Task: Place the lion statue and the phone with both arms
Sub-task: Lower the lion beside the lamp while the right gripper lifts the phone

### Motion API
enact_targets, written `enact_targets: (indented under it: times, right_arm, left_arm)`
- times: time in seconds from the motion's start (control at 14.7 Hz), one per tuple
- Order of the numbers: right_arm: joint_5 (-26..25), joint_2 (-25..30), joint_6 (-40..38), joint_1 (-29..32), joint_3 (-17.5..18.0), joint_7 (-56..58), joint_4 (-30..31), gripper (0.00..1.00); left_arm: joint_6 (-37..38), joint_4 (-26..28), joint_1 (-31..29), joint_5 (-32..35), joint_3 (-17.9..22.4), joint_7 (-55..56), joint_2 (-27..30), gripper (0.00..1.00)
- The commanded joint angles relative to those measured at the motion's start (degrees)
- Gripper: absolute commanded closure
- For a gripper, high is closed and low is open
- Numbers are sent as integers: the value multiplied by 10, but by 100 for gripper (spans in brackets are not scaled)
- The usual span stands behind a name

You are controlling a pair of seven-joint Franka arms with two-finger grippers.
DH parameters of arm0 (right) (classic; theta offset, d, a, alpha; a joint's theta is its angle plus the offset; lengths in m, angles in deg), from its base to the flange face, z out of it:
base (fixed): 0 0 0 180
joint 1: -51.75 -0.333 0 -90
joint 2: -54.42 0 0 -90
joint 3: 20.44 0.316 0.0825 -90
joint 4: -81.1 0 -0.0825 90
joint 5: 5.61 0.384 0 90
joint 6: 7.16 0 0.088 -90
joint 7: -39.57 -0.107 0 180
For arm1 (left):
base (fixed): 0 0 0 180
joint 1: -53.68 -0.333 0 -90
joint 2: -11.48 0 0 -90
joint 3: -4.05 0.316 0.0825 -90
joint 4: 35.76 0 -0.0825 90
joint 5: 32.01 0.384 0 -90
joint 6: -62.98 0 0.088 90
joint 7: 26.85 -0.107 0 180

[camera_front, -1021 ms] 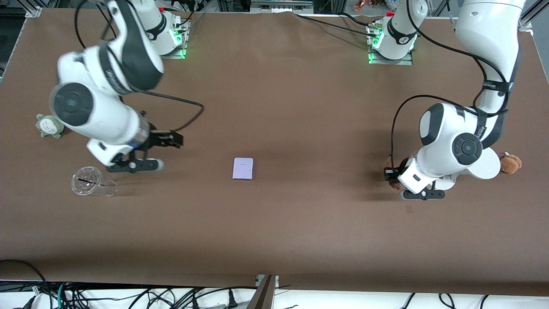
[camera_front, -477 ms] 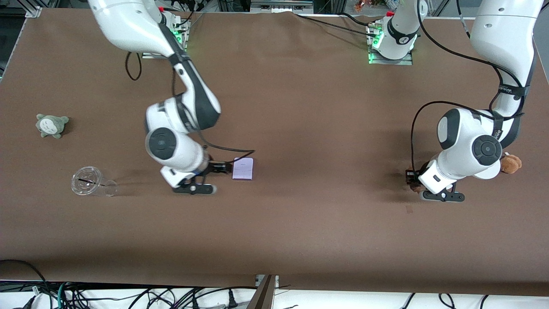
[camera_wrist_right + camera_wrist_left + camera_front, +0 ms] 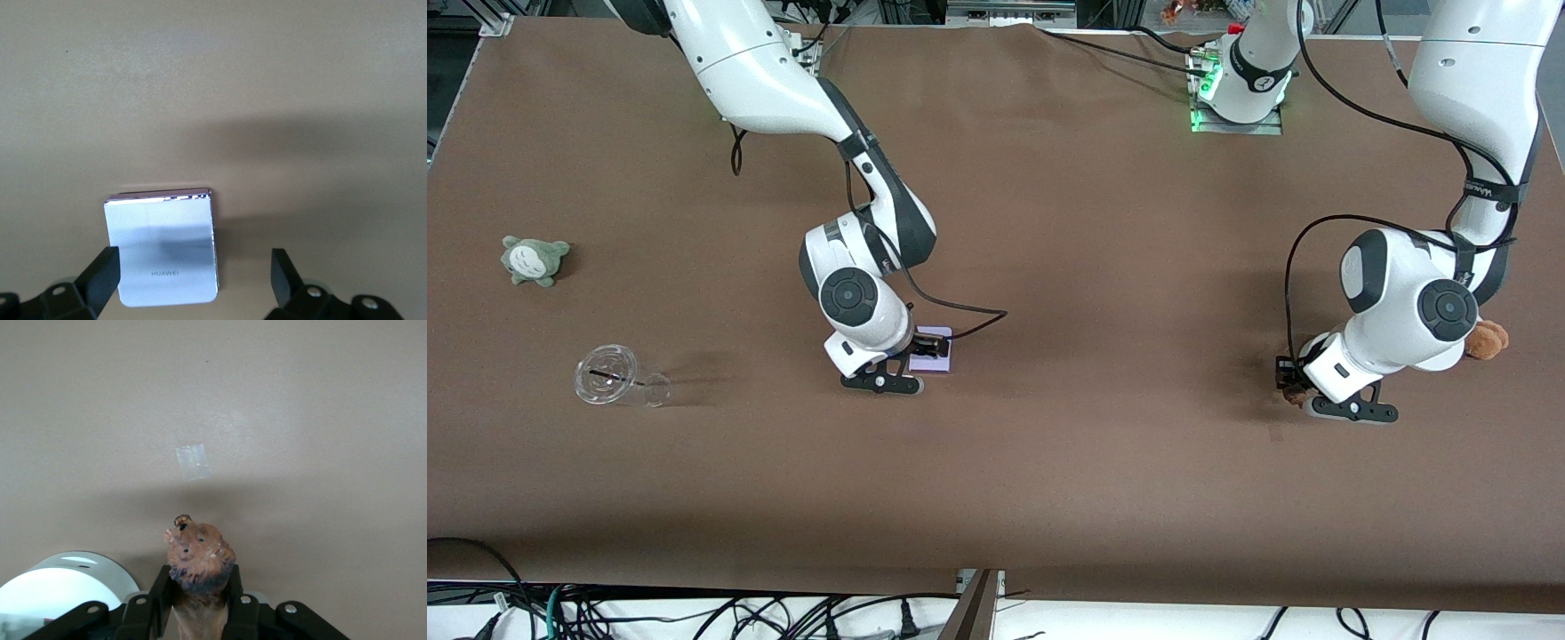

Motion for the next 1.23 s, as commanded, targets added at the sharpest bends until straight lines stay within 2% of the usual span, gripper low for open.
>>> enact_targets:
  times: [0.0,0.34,1.16]
  right_arm:
    - [-9,-8,10,-12,-6,-34,-6,0]
    - [-9,-19,34,-26,-7,-67,-6,0]
    - [-34,-38,57,-36,-7,-76,-6,0]
  left_arm:
    - [-18,21,-30,-27,-24,-37,1,100]
    - [-60,53,-35,-34,-40,-37,0,100]
    - [-68,51,-32,-33,-41,-40,-19,99]
